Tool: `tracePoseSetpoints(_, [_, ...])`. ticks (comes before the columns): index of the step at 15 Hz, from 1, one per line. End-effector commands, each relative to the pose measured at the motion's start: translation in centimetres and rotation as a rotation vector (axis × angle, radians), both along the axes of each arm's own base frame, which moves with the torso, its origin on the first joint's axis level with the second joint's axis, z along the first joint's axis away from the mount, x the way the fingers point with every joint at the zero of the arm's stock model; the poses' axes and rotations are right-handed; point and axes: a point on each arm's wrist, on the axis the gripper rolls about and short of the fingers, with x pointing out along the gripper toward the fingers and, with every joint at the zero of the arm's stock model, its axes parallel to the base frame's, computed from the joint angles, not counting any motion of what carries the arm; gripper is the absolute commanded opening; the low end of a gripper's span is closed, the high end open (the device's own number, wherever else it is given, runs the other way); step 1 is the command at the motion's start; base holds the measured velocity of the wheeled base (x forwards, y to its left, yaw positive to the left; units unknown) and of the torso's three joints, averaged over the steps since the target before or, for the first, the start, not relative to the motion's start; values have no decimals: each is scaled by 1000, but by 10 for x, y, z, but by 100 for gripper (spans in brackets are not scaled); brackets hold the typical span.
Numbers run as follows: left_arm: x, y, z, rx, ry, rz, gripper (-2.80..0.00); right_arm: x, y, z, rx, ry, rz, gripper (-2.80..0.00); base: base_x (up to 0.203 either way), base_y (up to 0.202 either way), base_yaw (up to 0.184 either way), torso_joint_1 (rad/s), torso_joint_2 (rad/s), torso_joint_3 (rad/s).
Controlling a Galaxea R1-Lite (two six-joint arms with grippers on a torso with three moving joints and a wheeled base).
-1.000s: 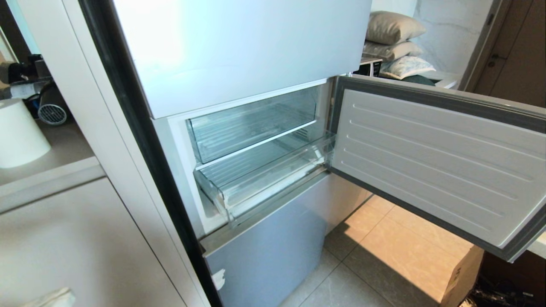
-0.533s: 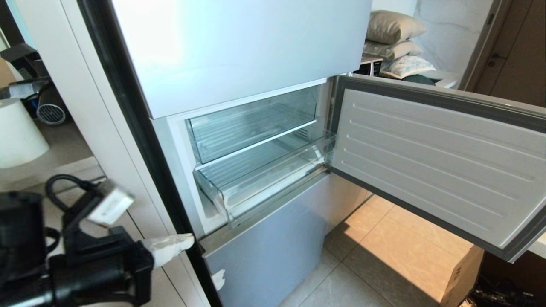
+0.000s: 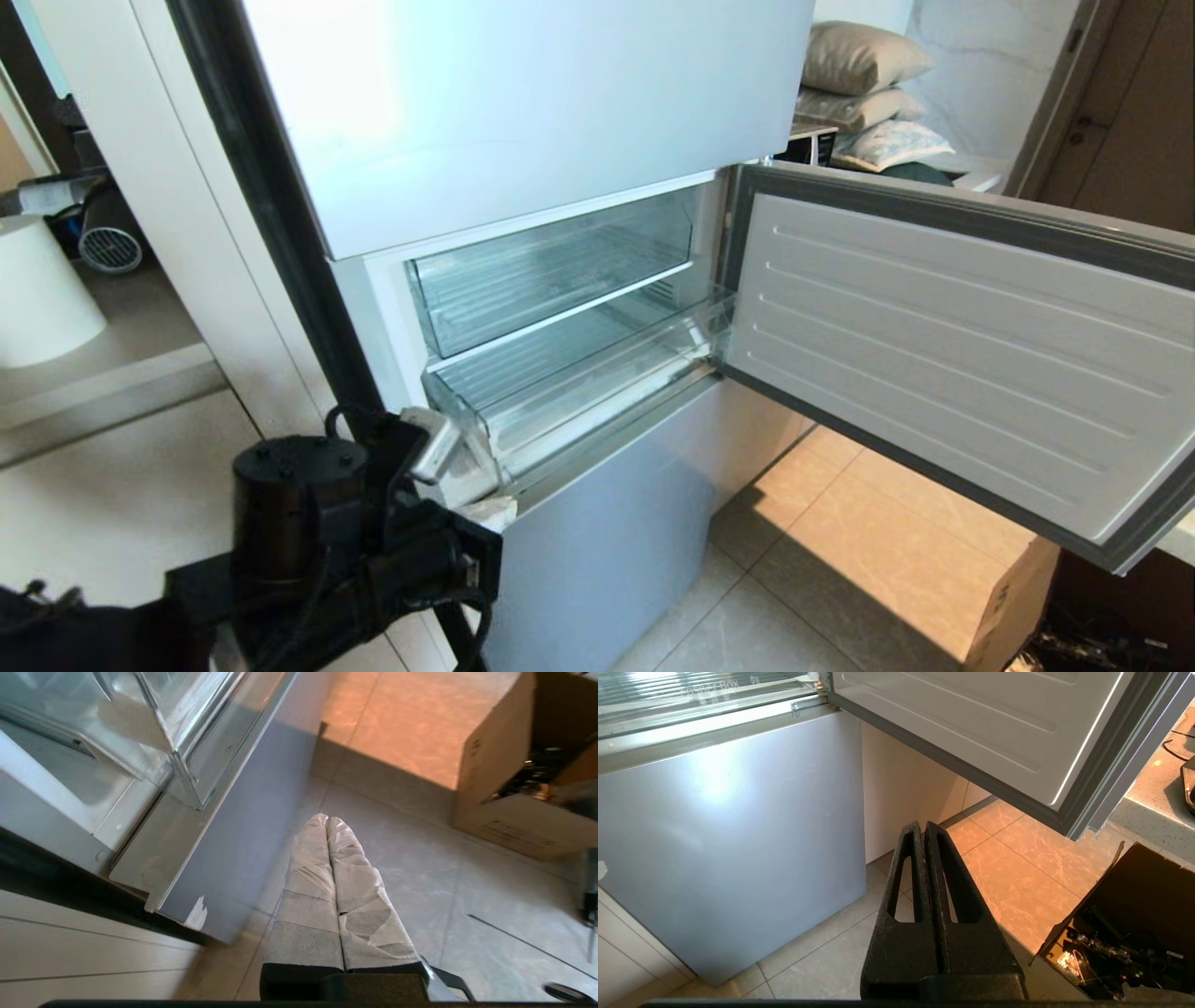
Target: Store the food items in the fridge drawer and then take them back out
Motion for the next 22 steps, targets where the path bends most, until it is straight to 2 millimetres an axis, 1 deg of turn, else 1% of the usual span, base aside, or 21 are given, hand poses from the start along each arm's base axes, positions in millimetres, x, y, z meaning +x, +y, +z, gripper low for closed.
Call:
tracePoseSetpoints(1, [13,-16,-28,42,32,15,-280,0,0,0,-1,0,1,-280,0,0,0,0,0,0])
tracePoseSetpoints(5, [39,-39,-48,10,-97,116,-280,0,0,0,-1,0,1,-280,0,0,0,0,0,0])
tracePoseSetpoints(7, [51,-46,-51,13,-139,180,-280,0,0,0,-1,0,1,-280,0,0,0,0,0,0])
tracePoseSetpoints(11, [84,-57,-59,19,-188,317,-280,0,0,0,-1,0,1,-280,0,0,0,0,0,0])
tracePoseSetpoints(14, [107,-51,-57,9,-222,414,-280,0,0,0,-1,0,1,-280,0,0,0,0,0,0])
tracePoseSetpoints(15, [117,-46,-58,9,-230,455,-280,0,0,0,-1,0,1,-280,0,0,0,0,0,0])
tracePoseSetpoints(17, [130,-35,-57,5,-246,512,-280,0,0,0,-1,0,1,-280,0,0,0,0,0,0])
tracePoseSetpoints(18, [134,-32,-55,2,-253,529,-280,0,0,0,-1,0,1,-280,0,0,0,0,0,0])
tracePoseSetpoints(19, [144,-24,-50,-9,-269,560,-280,0,0,0,-1,0,1,-280,0,0,0,0,0,0])
tracePoseSetpoints(21, [152,-20,-46,-6,-270,581,-280,0,0,0,-1,0,1,-280,0,0,0,0,0,0])
tracePoseSetpoints(22, [149,-21,-47,-3,-265,574,-280,0,0,0,-1,0,1,-280,0,0,0,0,0,0])
